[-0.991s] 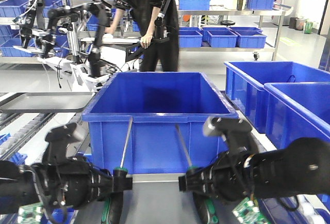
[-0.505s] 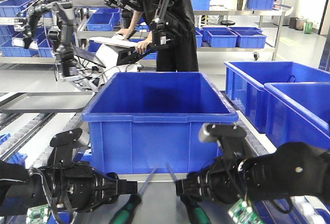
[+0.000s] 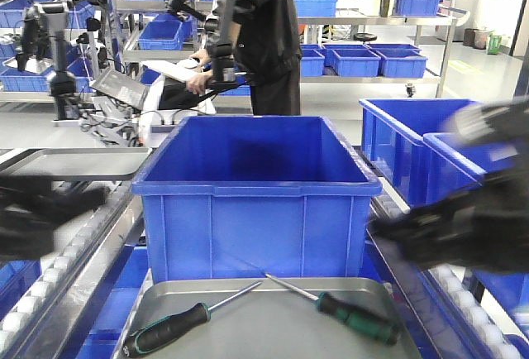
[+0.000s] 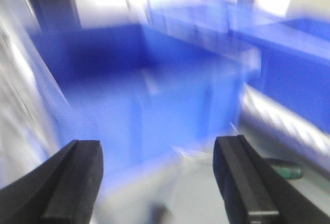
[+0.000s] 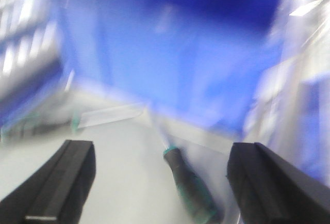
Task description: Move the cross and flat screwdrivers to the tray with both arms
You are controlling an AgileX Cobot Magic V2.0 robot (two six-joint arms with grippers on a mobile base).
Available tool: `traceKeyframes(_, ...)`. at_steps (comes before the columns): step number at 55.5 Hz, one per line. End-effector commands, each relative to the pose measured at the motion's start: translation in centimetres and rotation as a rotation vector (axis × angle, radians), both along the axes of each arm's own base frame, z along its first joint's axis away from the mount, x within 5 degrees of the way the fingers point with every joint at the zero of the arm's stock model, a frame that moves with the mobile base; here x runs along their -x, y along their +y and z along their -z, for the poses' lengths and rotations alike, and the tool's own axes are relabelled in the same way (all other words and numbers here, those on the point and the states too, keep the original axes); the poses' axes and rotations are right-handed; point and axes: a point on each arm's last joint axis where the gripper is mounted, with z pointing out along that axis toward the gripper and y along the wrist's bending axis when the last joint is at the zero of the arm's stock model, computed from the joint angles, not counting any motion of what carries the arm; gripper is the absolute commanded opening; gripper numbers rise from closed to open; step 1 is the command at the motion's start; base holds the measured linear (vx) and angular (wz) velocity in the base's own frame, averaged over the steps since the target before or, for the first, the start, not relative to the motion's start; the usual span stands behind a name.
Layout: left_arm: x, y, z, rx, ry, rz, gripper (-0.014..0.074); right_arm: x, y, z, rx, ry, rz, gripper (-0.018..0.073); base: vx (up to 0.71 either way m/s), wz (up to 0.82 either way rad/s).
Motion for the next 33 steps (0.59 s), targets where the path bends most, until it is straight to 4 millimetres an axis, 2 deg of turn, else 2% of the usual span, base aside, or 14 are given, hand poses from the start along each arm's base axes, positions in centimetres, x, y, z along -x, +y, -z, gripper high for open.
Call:
traceKeyframes(1,2.7,1.0,-1.5,0.062,-0.088,-0.045,0.0563,1.9,-1.1,-2.1,-0.008,-0.087,0.022,0.0579,0.00,0.00)
traceKeyframes(5,4.6,1.6,-0.7,0.105,-0.091,-0.067,0.0554,3.4,-1.6,-1.3,-0.014,-0.096,0.025,0.0579,0.00,0.00)
traceKeyframes(13,8.3,2.6,2.2,0.176,-0.089,-0.094,0.0524,5.8,-2.5,2.0,-0.051,-0.143,0.049,0.0579,0.00,0.00)
traceKeyframes(20,10.5,3.0,3.8,0.184,-0.122,-0.092,0.0497,7.2,-3.0,4.2,-0.071,-0.158,0.056,0.0579,0.00,0.00)
traceKeyframes(27,11.9,3.3,4.3,0.192,-0.152,-0.082,0.0475,8.2,-3.2,5.8,-0.059,-0.121,0.053,0.0579,0.00,0.00)
traceKeyframes(33,12.3,3.3,4.2,0.195,-0.165,-0.080,0.0460,8.4,-3.3,6.9,-0.040,-0.068,0.049,0.0579,0.00,0.00)
